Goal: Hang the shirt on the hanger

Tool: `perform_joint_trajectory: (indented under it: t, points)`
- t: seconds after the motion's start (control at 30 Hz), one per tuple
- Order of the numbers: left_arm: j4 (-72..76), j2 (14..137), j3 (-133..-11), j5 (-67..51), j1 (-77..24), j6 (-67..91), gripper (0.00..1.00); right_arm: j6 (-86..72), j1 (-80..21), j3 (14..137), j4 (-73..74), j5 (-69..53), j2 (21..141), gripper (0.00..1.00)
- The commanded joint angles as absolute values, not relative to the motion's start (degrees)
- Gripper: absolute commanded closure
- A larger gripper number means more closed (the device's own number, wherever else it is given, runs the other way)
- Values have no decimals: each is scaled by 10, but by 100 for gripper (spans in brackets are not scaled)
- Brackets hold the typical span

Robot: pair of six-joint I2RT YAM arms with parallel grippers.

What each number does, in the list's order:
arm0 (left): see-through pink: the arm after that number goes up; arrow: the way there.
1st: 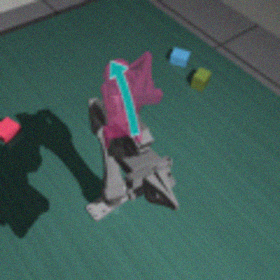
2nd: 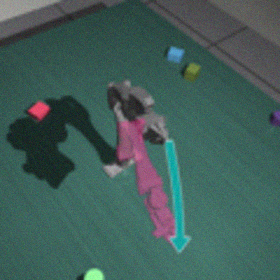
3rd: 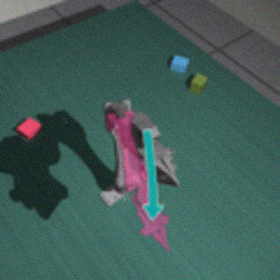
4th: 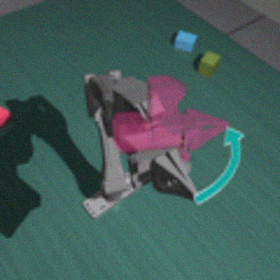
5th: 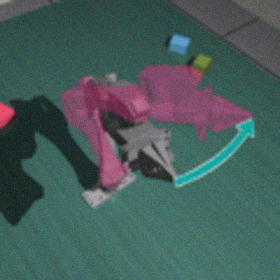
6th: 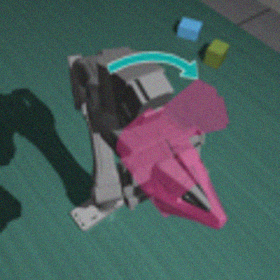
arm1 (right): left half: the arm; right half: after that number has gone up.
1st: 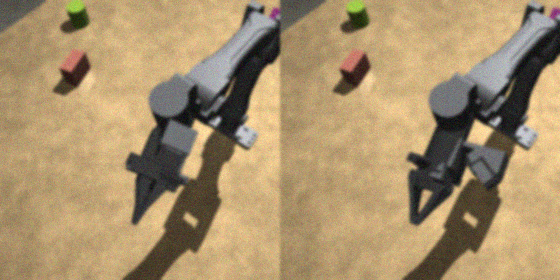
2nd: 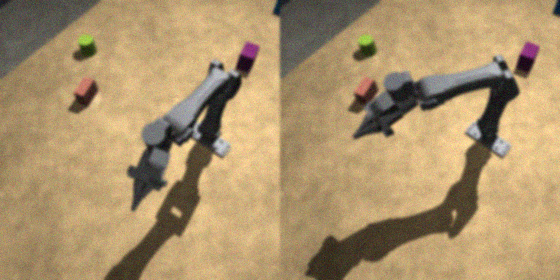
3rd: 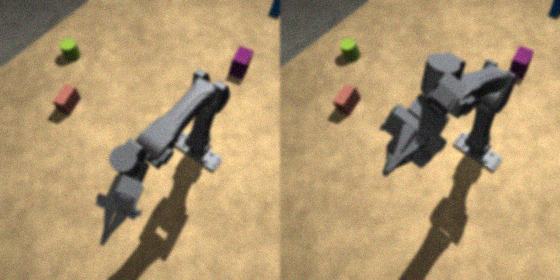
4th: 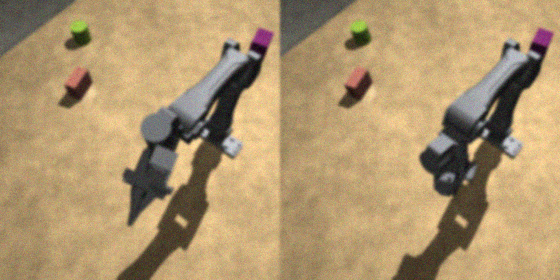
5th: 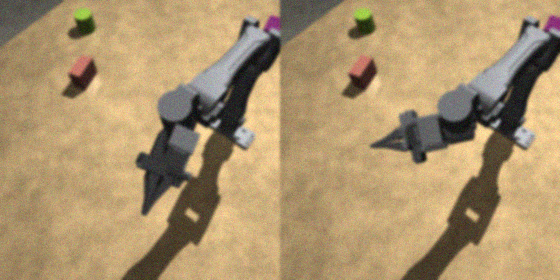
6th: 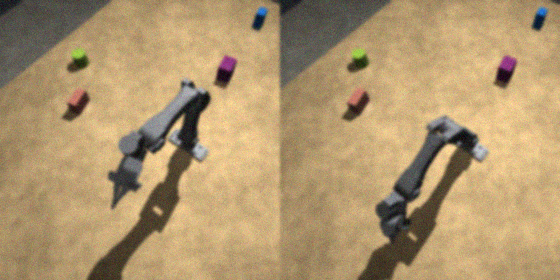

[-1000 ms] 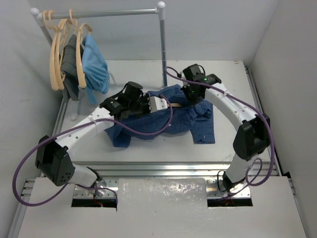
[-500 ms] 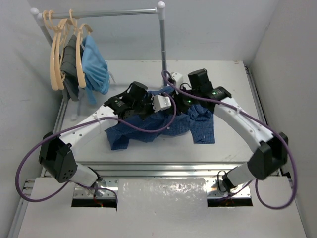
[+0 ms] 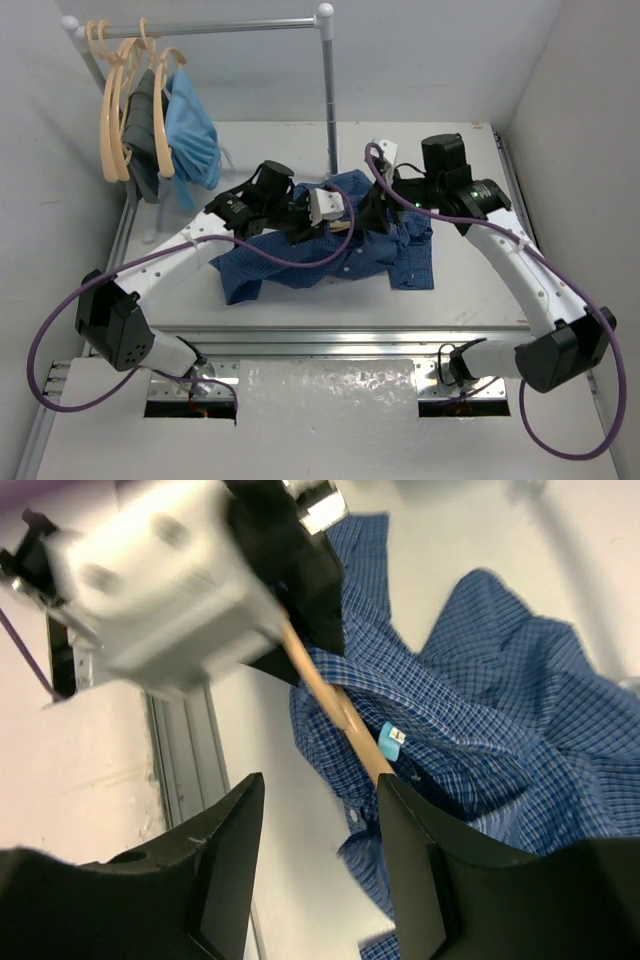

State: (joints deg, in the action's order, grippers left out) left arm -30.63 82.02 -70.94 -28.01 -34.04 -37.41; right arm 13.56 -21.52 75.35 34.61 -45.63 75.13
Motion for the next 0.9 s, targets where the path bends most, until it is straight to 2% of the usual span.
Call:
perform_joint_trajectory:
  t: [0.0,0.2,0.47,0.57,0.6,0.67,0.73,0.77,0.8,0.87]
  points:
    - [-265,783,-732,-336,-336,-365,100,187,-218,754,357,-479,787,49]
    - [-262,766,-724,-338,-337,-373,100,189,-218,763,310,-503,836,45]
    - [-244,760,-727,-357,-329,-344,100,190,-235,729,300,-491,855,48]
    - [-235,758,-731,-393,-322,-331,100,171,-236,715,264,-451,856,60]
    - [-229,758,-734,-403,-318,-317,100,174,-236,717,267,-446,858,68]
    - [-205,758,-736,-436,-298,-293,100,179,-236,726,276,-446,857,74]
    - [-179,758,-738,-447,-273,-256,100,192,-235,730,297,-438,842,90]
    - [-174,758,-738,-441,-267,-250,97,199,-233,730,310,-426,834,99]
    - [-173,758,-738,-435,-258,-247,84,211,-229,728,316,-414,825,100]
    - [-178,757,-738,-405,-251,-247,67,218,-207,728,336,-421,802,100]
